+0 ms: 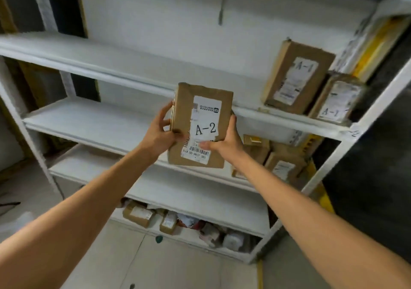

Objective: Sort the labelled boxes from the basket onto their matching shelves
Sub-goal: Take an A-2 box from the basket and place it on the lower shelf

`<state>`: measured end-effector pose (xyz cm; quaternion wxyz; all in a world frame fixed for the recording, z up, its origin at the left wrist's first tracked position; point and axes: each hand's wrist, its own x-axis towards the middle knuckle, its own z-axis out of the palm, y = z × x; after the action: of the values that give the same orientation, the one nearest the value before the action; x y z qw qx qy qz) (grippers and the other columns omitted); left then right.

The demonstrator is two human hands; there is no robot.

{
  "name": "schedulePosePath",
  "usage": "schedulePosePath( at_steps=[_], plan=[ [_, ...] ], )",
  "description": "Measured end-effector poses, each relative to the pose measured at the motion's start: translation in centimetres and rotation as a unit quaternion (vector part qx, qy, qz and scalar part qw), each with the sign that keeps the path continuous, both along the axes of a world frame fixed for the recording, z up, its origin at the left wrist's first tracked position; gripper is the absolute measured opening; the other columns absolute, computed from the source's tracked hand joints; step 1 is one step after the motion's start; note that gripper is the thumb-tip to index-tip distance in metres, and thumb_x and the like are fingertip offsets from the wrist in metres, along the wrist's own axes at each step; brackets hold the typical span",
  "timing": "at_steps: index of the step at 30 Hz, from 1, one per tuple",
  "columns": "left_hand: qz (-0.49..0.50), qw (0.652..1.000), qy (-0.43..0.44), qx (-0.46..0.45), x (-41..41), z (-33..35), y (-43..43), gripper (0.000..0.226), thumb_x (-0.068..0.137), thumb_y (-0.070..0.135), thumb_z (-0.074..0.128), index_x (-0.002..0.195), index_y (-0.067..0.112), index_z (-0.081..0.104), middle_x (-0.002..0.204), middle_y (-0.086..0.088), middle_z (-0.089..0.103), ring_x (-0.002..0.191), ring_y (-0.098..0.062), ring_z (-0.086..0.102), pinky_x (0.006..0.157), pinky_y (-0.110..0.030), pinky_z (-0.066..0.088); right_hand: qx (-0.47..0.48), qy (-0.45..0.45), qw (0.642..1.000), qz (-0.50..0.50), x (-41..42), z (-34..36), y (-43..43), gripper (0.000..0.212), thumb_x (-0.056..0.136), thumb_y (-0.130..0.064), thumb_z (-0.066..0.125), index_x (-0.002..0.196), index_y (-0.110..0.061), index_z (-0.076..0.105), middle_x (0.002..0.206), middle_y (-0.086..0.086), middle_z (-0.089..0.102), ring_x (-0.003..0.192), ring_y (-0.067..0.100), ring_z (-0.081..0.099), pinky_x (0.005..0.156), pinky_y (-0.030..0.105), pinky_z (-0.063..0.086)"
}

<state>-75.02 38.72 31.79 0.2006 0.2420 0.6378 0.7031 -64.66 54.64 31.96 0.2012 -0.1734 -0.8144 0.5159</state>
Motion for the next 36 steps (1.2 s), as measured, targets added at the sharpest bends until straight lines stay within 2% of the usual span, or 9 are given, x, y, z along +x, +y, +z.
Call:
schedulePosePath(
  at_steps=[7,11,14,16,20,22,26,31,36],
  plan=[
    [-0.008,0.996,0.057,0.063,-1.7,6.4,8.2,0.086,0.07,-0.01,0.076,0.136,0.033,0.042,0.117,0.001,0.06,0.104,-0.024,0.064,0.076,-0.043,0.057,0.031,0.079,0.995,-0.053,0.2,6.6,6.4,0.126,0.065,-0.007,0.086,0.152,-0.025,-0.004,0.138,-0.006,0.046,0.118,0.003,0.041,0.091,0.018,0.035],
    [-0.021,0.994,0.073,0.076,-3.6,9.9,11.4,0.092,0.068,-0.011,0.077,0.142,0.025,0.038,0.125,-0.003,0.059,0.103,-0.026,0.066,0.075,-0.047,0.057,0.055,0.097,0.992,-0.054,-1.6,9.9,9.9,0.128,0.068,-0.009,0.085,0.152,-0.023,-0.01,0.148,-0.001,0.04,0.116,0.001,0.035,0.094,0.022,0.032],
    [-0.023,0.993,0.09,0.072,-4.7,9.8,12.8,0.088,0.068,-0.013,0.076,0.141,0.022,0.04,0.124,-0.005,0.059,0.099,-0.026,0.067,0.073,-0.047,0.058,0.074,0.092,0.991,-0.064,-3.0,9.7,11.6,0.126,0.063,-0.014,0.089,0.151,-0.028,0.0,0.136,-0.007,0.047,0.123,0.009,0.045,0.1,0.028,0.04],
    [-0.026,0.994,0.092,0.06,-5.0,8.4,12.9,0.089,0.065,-0.011,0.079,0.139,0.023,0.043,0.122,-0.005,0.06,0.097,-0.026,0.068,0.068,-0.046,0.059,0.087,0.094,0.988,-0.082,-3.5,7.8,11.9,0.121,0.055,-0.02,0.092,0.147,-0.028,0.013,0.133,-0.005,0.052,0.122,0.014,0.051,0.102,0.038,0.046],
    [-0.032,0.997,0.054,0.038,-4.7,2.2,11.3,0.091,0.05,-0.001,0.079,0.133,0.022,0.048,0.118,-0.001,0.059,0.099,-0.023,0.065,0.062,-0.031,0.058,0.067,0.094,0.988,-0.102,-2.9,0.2,10.0,0.118,0.051,-0.034,0.088,0.146,-0.025,0.019,0.134,-0.005,0.048,0.123,0.012,0.048,0.103,0.037,0.043],
    [-0.033,0.999,0.027,0.008,-4.1,-2.2,10.0,0.09,0.052,-0.007,0.081,0.132,0.019,0.048,0.119,-0.003,0.058,0.102,-0.024,0.063,0.063,-0.029,0.058,0.058,0.067,0.992,-0.094,-2.0,-4.6,8.5,0.119,0.051,-0.041,0.088,0.146,-0.021,0.019,0.135,-0.003,0.048,0.123,0.011,0.047,0.102,0.038,0.045],
    [-0.023,0.997,-0.032,-0.069,-2.8,-9.6,7.5,0.091,0.04,0.003,0.082,0.124,0.011,0.049,0.112,-0.004,0.062,0.095,-0.022,0.063,0.061,-0.018,0.055,0.057,-0.009,0.996,-0.065,-0.9,-11.4,6.8,0.119,0.054,-0.036,0.091,0.147,-0.02,0.019,0.135,-0.001,0.05,0.12,0.01,0.05,0.098,0.027,0.047],
    [-0.017,0.986,-0.063,-0.151,-4.0,-13.4,8.3,0.082,0.052,0.001,0.084,0.123,0.014,0.047,0.114,-0.003,0.062,0.1,-0.026,0.065,0.069,-0.034,0.059,0.046,-0.065,0.994,-0.075,-2.3,-15.3,7.6,0.103,0.058,-0.027,0.09,0.141,-0.019,0.029,0.128,0.0,0.05,0.112,0.012,0.053,0.081,0.019,0.052],
    [0.037,0.98,-0.018,-0.193,-6.8,-14.7,13.1,0.07,0.066,-0.007,0.078,0.125,0.013,0.046,0.118,-0.004,0.06,0.106,-0.027,0.062,0.079,-0.045,0.059,-0.017,-0.048,0.991,-0.127,-5.7,-15.7,10.6,0.076,0.07,-0.025,0.082,0.133,-0.018,0.039,0.122,0.001,0.044,0.106,0.009,0.047,0.067,0.006,0.039]
  ],
)
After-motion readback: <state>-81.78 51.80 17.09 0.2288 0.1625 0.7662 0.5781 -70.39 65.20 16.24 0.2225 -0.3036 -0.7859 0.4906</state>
